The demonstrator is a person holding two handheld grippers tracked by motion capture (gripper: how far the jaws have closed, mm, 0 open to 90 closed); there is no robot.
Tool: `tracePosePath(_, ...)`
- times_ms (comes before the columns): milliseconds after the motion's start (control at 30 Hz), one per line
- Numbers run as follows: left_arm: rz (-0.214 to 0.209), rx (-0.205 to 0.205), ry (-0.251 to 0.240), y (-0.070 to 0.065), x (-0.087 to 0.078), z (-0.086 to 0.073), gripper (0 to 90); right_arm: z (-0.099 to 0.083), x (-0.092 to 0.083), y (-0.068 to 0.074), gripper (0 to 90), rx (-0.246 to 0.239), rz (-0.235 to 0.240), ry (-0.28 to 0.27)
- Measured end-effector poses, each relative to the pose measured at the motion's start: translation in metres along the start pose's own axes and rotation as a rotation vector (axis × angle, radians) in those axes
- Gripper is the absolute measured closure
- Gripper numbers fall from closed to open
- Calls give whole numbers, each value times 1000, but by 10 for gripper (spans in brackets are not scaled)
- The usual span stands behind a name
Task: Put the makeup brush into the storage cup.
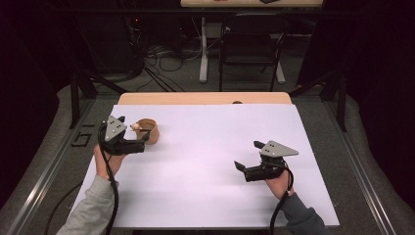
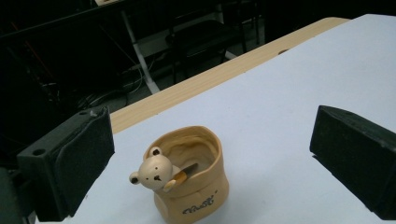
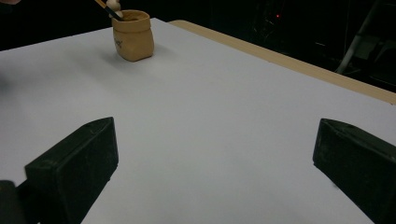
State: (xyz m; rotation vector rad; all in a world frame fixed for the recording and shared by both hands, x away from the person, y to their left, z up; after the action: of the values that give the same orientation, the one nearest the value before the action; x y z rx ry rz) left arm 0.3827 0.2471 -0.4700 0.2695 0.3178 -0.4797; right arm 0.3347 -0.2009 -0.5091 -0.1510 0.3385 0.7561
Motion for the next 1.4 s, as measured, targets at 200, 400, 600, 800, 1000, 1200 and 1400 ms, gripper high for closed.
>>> tracePosePath(200, -14, -5, -2, -8, -7, -7, 2, 0, -1, 0, 0, -1, 1, -14)
tracePosePath(400, -47, 17, 44, -19, -10, -19, 2, 0, -2, 0, 0, 2, 3, -22)
tracePosePath(600, -65, 9, 42, -26, -17, -28, 2, 1, -3, 0, 0, 5, 5, -26)
tracePosePath(800, -87, 3, 26, -33, -24, -37, 2, 1, -4, 0, 0, 10, 5, -33)
tracePosePath(1000, -90, 18, 15, -40, -29, -42, 1, 1, -7, 1, 0, 9, 12, -31)
tracePosePath(1200, -94, -5, 0, -42, -34, -48, 1, -1, -14, 0, 0, 21, 5, -57)
tracePosePath(1400, -94, -44, -20, -40, -39, -55, 1, -5, -19, 0, 0, 21, 8, -68)
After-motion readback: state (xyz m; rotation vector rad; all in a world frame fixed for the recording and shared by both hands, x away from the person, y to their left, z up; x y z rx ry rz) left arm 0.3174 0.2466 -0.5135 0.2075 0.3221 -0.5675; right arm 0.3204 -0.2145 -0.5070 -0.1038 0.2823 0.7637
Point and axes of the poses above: each handheld gripper's, and its own axes: x roughly forward along the jaws, z roughly out of its top, y roughly to its left, the point moved 1 cm from there along x, roughly forward along the jaws
